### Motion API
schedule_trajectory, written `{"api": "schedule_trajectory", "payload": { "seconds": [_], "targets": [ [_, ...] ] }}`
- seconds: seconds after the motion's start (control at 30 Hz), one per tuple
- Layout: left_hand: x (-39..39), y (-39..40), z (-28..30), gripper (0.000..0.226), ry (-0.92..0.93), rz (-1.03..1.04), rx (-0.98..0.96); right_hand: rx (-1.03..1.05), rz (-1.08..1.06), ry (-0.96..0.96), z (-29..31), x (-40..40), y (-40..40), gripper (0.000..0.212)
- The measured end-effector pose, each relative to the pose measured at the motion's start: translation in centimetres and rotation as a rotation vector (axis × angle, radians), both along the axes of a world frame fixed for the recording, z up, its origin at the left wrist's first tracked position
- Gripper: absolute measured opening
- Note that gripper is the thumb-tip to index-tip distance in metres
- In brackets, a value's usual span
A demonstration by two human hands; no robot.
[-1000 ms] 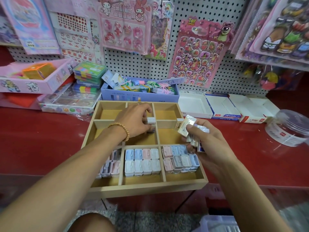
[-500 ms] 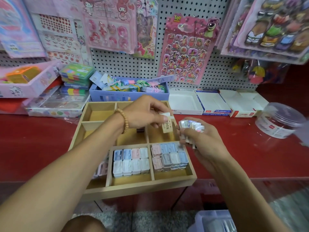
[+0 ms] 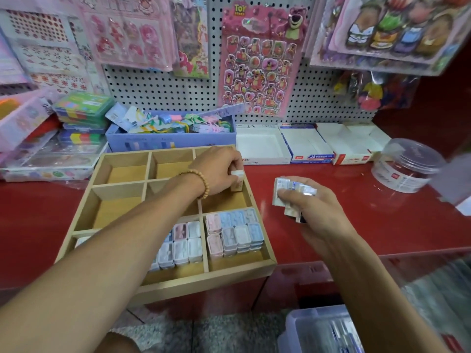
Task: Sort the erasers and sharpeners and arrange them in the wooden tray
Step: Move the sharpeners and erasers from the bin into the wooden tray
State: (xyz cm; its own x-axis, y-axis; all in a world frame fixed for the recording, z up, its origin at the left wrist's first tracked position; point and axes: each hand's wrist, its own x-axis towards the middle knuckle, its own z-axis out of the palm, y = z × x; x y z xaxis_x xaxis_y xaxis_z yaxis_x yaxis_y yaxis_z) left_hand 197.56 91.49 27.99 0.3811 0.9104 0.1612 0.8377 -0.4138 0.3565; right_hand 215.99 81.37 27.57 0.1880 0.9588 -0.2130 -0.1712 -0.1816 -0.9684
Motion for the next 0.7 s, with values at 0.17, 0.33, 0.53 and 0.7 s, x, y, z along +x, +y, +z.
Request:
{"api": "schedule_trajectory", "payload": {
  "seconds": [0.17,0.33,0.53,0.7],
  "targets": [
    [-0.2,-0.1,-0.7,0.020,0.108,-0.024,0.097,-0.004,-0.008,0.005,-0.1,0.4,-0.1,0.016],
    [-0.3,-0.3,-1.0,0.021,0.086,-0.021,0.139,-0.012,0.006,-0.016,-0.3,-0.1,-0.2,0.018],
    [-0.5,-0.3,-1.6,0.034,0.187,-0.017,0.179,0.012,0.016,-0.024,0.1,-0.7,-0.3,0.014],
    [-0.5,-0.6,-1.7,0.033,0.185,-0.015,0.247,0.020,0.029,-0.038,0.2,-1.0,-0.3,0.014]
  ]
}}
